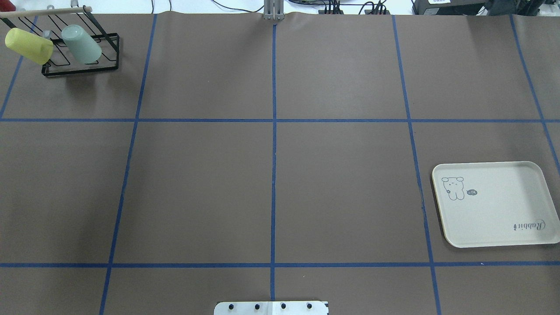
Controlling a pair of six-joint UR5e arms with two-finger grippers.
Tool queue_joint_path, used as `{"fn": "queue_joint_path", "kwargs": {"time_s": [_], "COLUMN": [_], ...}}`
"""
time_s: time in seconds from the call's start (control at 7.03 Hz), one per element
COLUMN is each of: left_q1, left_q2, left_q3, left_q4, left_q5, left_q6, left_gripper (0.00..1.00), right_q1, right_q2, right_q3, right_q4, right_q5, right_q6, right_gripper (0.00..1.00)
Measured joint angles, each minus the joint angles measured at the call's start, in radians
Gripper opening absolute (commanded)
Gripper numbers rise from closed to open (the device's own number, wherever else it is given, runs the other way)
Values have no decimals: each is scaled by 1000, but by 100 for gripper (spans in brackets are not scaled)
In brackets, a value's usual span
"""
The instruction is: Left arm grabs green cup and hands to right arm on tray
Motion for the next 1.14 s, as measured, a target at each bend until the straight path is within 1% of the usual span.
{"fn": "queue_joint_path", "kwargs": {"time_s": [0.57, 0.71, 1.0, 1.14], "left_q1": [-1, -1, 14, 45], "left_q2": [-17, -56, -208, -253], "left_q3": [-9, -12, -25, -46], "left_q4": [8, 40, 178, 211], "left_q5": [1, 11, 97, 121], "left_q6": [-8, -14, -18, -40], "left_gripper": [100, 100, 100, 100], "right_q1": [0, 0, 0, 0], "right_q2": [3, 6, 6, 6], "right_q3": [2, 1, 2, 3], "right_q4": [3, 3, 3, 4], "right_q5": [-2, -3, -4, -3], "right_q6": [0, 0, 1, 1], "right_gripper": [100, 100, 100, 100]}}
